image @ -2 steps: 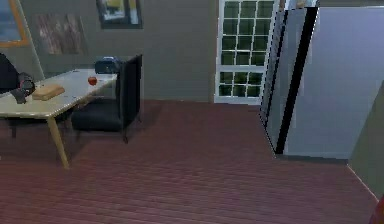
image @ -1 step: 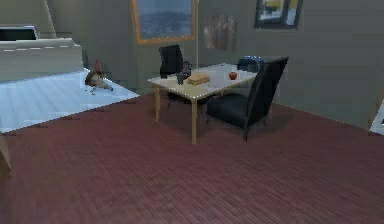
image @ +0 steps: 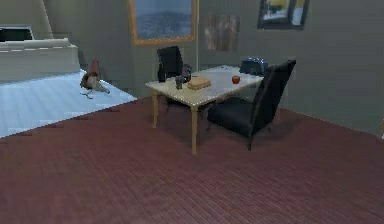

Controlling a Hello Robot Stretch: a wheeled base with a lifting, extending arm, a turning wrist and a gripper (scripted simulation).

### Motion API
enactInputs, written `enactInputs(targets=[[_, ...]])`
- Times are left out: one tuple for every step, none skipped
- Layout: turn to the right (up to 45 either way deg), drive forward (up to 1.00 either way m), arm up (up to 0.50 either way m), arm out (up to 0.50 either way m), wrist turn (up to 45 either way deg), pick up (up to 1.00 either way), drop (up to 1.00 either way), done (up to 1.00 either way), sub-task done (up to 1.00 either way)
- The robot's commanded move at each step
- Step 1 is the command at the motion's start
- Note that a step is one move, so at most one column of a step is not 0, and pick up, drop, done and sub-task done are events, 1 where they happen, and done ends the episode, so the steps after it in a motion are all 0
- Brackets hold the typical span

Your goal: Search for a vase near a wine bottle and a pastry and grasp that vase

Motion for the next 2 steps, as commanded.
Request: enactInputs(targets=[[-45.0, 0.0, 0.0, 0.0, 0.0, 0.0, 0.0, 0.0, 0.0], [-45.0, 0.0, 0.0, 0.0, 0.0, 0.0, 0.0, 0.0, 0.0]])
